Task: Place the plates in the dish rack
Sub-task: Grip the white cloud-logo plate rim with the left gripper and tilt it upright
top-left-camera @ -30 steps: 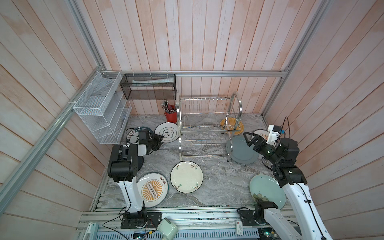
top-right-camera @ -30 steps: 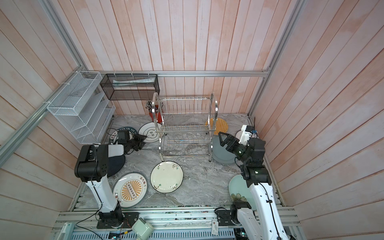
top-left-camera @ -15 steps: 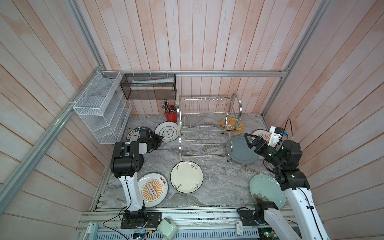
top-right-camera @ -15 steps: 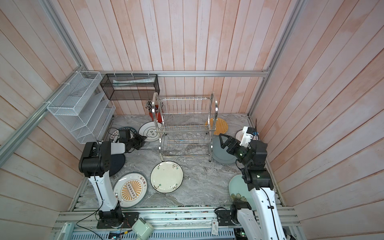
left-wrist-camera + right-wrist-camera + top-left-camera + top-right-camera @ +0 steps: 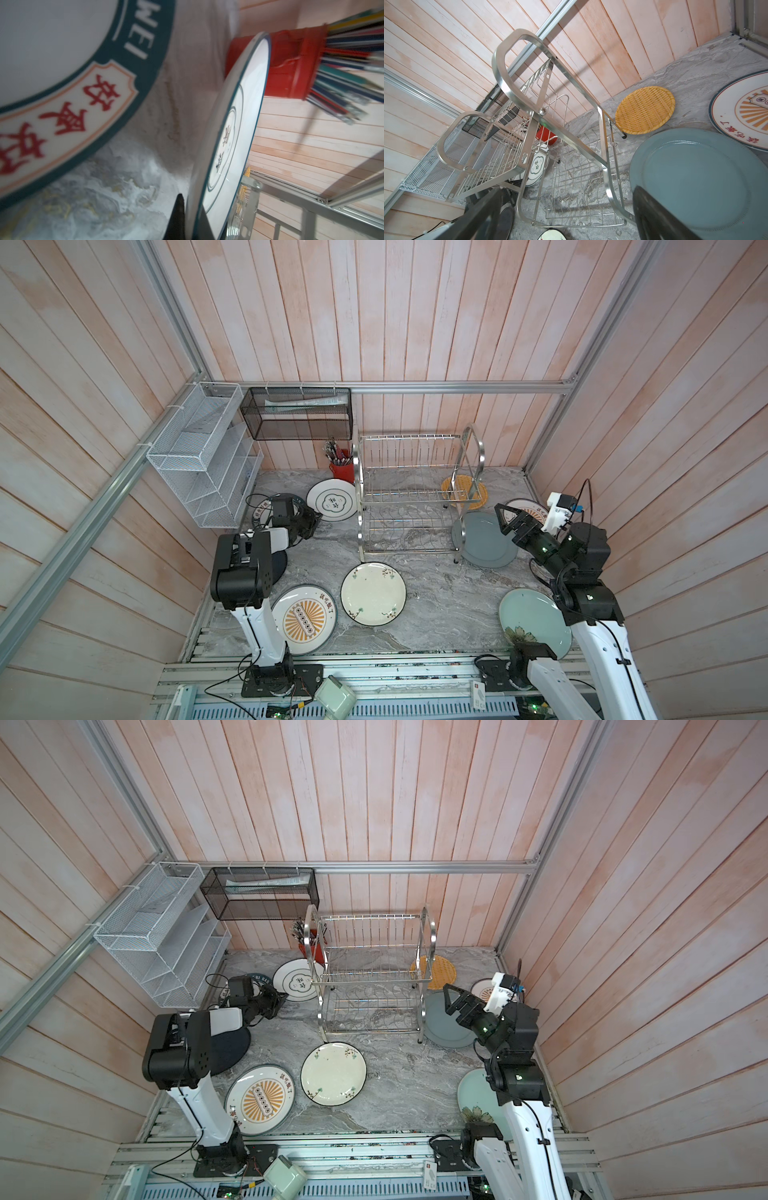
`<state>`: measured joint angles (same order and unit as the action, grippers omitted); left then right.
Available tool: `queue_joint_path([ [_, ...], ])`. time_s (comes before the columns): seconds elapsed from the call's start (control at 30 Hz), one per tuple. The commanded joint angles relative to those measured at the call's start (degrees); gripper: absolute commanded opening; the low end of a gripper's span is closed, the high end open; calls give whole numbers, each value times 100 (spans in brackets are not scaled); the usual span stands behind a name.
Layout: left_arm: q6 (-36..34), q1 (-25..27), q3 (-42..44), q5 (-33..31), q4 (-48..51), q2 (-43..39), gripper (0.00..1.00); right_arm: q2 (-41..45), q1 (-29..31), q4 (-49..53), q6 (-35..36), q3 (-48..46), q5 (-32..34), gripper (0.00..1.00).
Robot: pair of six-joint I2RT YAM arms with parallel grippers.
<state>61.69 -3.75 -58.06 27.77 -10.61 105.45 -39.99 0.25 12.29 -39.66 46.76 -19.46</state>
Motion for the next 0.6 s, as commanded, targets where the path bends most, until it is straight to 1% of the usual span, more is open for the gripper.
queue_joint_path([
  [0.0, -524, 6, -118, -59, 541, -683, 0, 79, 20, -220, -77, 21, 258, 98],
  [0.07, -828, -2, -303, -370, 1184, -904, 0, 70, 23, -229, -86, 19, 273, 98],
  [0.13, -1068, -7, -459, -854, 1877, -1154, 0, 79, 37, -223, -40, 10, 267, 98],
  [0.27, -1405, -37, -383, -1473, 2461, -1818, 0, 121, 51, -204, 99, 24, 374, 98],
  [0.37, -1687, -89, -369, -1696, 2954, -2376, 0, 148, 164, -408, 304, -11, 338, 98],
  [0.47, -2288, -126, -544, -1709, 3660, -2864, 0, 265, 491, -894, 633, -219, 435, 98],
  [0.5, -2473, -129, -602, -1784, 3958, -3031, 0, 318, 693, -1101, 794, -320, 504, 98],
  [0.57, -2788, -135, -636, -1926, 4375, -3373, 0, 376, 1207, -1337, 1099, -425, 902, 98],
])
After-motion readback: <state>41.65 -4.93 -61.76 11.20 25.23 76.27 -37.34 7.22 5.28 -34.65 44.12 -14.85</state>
